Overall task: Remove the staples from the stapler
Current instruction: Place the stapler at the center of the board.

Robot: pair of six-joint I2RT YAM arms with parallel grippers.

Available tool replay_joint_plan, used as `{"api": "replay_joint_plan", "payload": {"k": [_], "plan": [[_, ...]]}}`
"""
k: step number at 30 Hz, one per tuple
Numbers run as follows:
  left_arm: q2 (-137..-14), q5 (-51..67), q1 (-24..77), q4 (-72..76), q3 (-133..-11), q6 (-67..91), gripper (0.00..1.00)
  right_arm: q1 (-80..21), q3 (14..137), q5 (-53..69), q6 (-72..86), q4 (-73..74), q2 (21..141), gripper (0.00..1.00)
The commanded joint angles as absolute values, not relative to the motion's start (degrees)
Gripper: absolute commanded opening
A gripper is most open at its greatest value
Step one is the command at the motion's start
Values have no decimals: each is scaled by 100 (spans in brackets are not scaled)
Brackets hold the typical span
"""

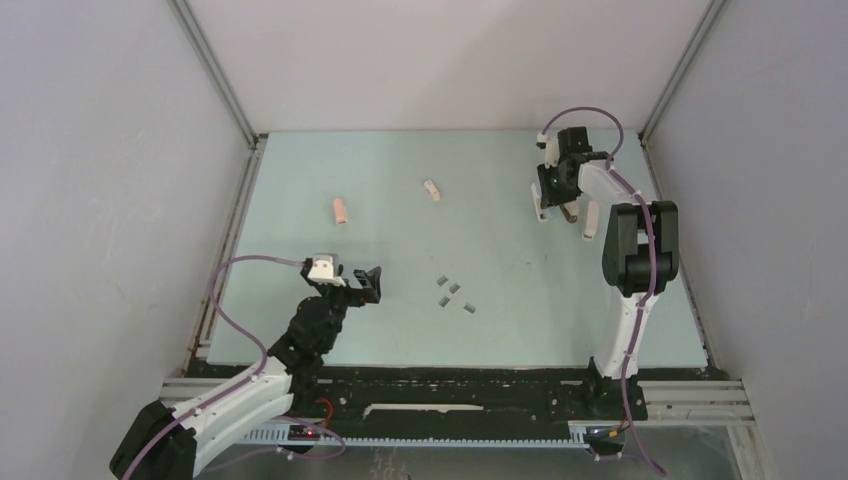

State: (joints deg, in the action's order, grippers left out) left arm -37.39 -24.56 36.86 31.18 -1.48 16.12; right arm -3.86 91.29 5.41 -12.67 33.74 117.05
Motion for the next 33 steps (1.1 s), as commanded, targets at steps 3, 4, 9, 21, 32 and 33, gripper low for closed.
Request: {"api": "replay_joint_plan", "payload": {"k": [3, 4, 9, 21, 32, 33], "plan": [[-3725, -2637, 3743, 3316, -352, 1459, 100, -371, 9352, 221, -1352, 3492, 11883, 23], [-3726, -2650, 3744, 3321, -352, 1459, 100, -381, 9359, 228, -1351, 3498, 11897, 27], [-3709, -2655, 3753, 3322, -343, 1450, 100, -420, 9335, 415, -1334, 3575, 11828, 41], [-3727, -2660, 3778, 3338, -352, 1434, 100, -414, 8916, 966, -1428, 3569, 10766, 74], [-3644, -2648, 3778, 3331, -298, 1441, 100, -352, 8354, 2655, -1998, 3786, 9291, 85], [-3603, -2657, 3778, 3335, -290, 1446, 100, -350, 8247, 3092, -2097, 3857, 9146, 85]]}}
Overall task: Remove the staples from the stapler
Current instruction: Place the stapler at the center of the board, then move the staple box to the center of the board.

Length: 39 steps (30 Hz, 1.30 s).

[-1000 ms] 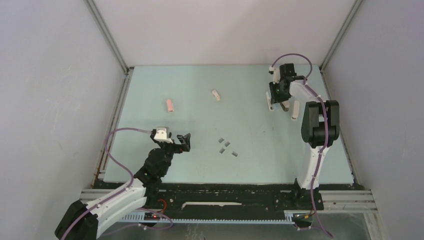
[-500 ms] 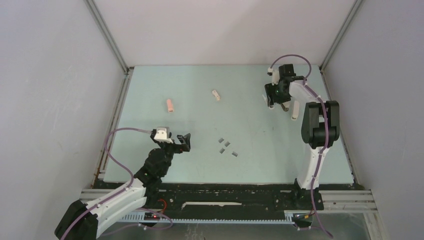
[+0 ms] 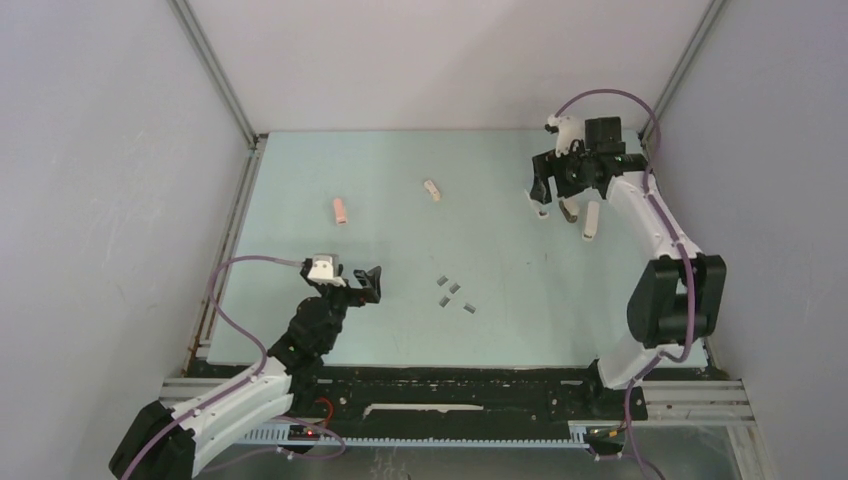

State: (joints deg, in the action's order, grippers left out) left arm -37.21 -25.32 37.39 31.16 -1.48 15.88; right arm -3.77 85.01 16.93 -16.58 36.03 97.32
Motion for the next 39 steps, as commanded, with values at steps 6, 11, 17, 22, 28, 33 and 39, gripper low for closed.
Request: {"api": "replay_joint_plan", "payload": {"k": [6, 11, 17, 22, 28, 33, 39], "plan": [[-3304, -2829, 3778, 3300, -153, 1542, 100, -593, 7620, 4792, -2622, 3949, 8220, 85], [-3178, -2909, 3776, 3242, -119, 1581, 100, -693, 7061, 5476, -2710, 3598, 7648, 85], [-3237, -3178, 3778, 2934, -315, 1721, 100, -694, 6688, 6268, -2781, 3547, 7723, 85], [-3340, -3337, 3771, 2656, -502, 1797, 100, -840, 6684, 6467, -2761, 3620, 7927, 85], [-3564, -3206, 3770, 2462, -778, 1783, 100, -974, 6684, 6327, -2820, 3625, 7905, 85], [-3710, -2651, 3717, 2340, -1198, 2002, 100, -959, 6680, 6236, -2818, 3618, 7887, 85], [-4059, -1689, 3479, 2508, -1739, 2269, 100, -902, 6681, 6251, -2773, 3612, 7816, 85]]}}
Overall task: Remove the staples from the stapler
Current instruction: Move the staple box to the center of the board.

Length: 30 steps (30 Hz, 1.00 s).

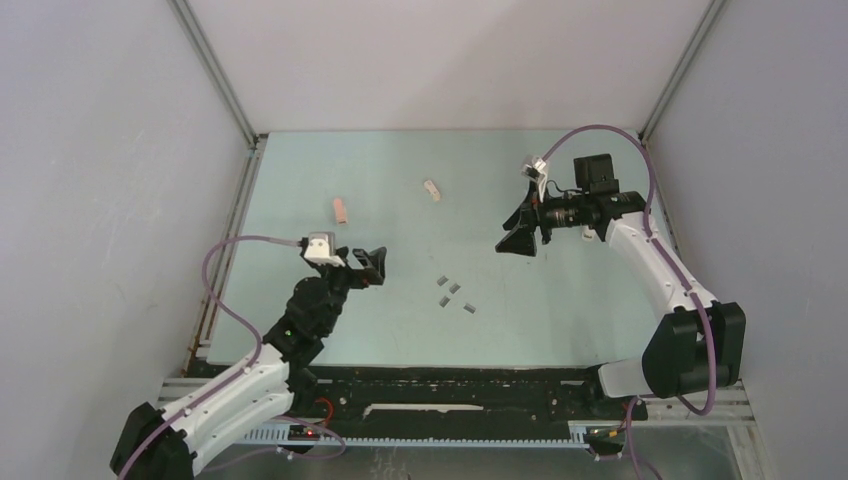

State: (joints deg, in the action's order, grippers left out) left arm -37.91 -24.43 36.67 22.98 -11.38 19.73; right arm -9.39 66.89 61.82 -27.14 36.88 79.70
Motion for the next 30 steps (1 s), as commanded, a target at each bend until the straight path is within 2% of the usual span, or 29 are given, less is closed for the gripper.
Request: {"api": "replay_joint_plan", "payload": {"k": [1, 10, 17, 22, 27, 30], "plan": [[-4163, -1526, 3389, 2535, -1829, 2339, 100, -890, 6687, 6261, -2764, 3612, 7807, 85], [-5670, -61, 2370, 2824, -2719, 3313, 98, -879, 6684, 6216, -2737, 3566, 7753, 85], [-7381, -44, 2090, 1640, -4235, 3604, 93, -879, 6682, 6148, -2694, 3543, 7751, 85], [-8239, 95, 2057, 877, -5218, 3259, 89, -879, 6686, 6135, -2690, 3545, 7756, 85], [-8514, 282, 1942, 574, -5319, 2953, 77, -875, 6687, 6137, -2702, 3549, 7773, 85], [-8228, 54, 1925, 582, -4888, 2936, 75, -878, 6683, 6139, -2703, 3552, 7782, 85]]}}
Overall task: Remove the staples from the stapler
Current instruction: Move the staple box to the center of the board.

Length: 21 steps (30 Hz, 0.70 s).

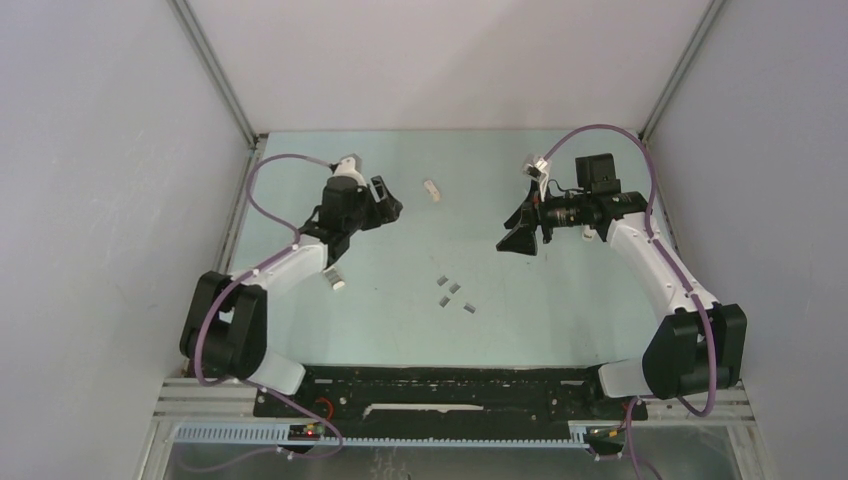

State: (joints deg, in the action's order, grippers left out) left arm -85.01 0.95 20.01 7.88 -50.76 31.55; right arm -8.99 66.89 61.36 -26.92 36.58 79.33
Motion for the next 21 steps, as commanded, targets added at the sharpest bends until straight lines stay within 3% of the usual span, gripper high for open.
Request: {"api": "replay_joint_plan", "payload": {"k": [1, 14, 21], "plan": [[-8038, -69, 1925, 613, -4690, 2954, 75, -883, 6680, 6143, -2704, 3557, 7785, 85], [-5426, -2880, 1912, 45, -2571, 4186, 69, -903, 6682, 6202, -2654, 3557, 7813, 85], [-5114, -2944, 1547, 36, -2130, 4546, 61, -898, 6681, 6201, -2611, 3544, 7883, 85]]}}
